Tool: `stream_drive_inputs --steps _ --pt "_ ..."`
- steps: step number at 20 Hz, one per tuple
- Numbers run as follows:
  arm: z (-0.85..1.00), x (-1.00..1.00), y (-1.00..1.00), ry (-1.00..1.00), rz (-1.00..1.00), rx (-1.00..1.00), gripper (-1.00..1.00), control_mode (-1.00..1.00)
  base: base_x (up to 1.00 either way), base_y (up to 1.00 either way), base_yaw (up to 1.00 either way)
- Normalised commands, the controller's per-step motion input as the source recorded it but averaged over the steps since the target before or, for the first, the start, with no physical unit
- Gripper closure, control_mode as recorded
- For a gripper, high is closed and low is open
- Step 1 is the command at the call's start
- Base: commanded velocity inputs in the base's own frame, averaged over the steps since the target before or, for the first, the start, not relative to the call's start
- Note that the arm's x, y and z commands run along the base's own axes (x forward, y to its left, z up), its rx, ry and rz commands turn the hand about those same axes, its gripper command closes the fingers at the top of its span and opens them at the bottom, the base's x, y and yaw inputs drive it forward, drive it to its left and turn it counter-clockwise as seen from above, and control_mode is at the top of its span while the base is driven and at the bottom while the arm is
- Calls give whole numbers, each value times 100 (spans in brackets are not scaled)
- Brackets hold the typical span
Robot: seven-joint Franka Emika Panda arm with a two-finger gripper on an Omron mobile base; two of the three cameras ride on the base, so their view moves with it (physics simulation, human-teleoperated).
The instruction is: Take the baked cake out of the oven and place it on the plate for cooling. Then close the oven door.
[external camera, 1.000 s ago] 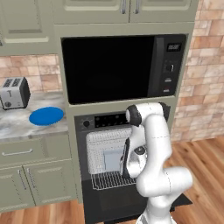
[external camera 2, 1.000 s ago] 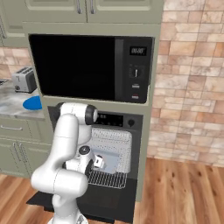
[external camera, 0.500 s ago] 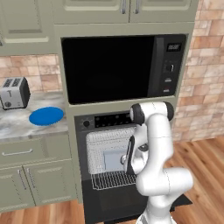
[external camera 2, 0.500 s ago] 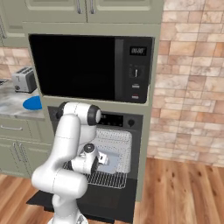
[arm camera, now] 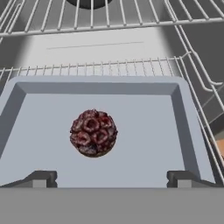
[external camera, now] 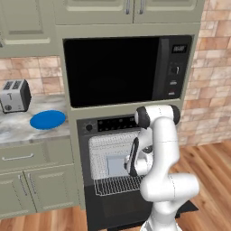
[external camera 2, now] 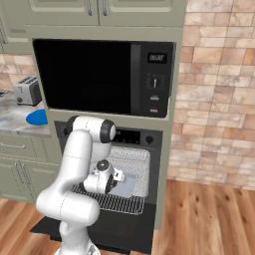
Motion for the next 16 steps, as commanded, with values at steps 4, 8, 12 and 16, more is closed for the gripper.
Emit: stream_drive_inputs --steps 4,8,12,16 --pt "-3 13 15 -8 0 0 -100 -100 0 0 0" --pt "-20 1 12 -1 0 0 -100 -100 0 0 0" --pt "-27 1 8 -3 0 0 -100 -100 0 0 0" --pt "-23 8 3 -4 0 0 -100 -100 0 0 0"
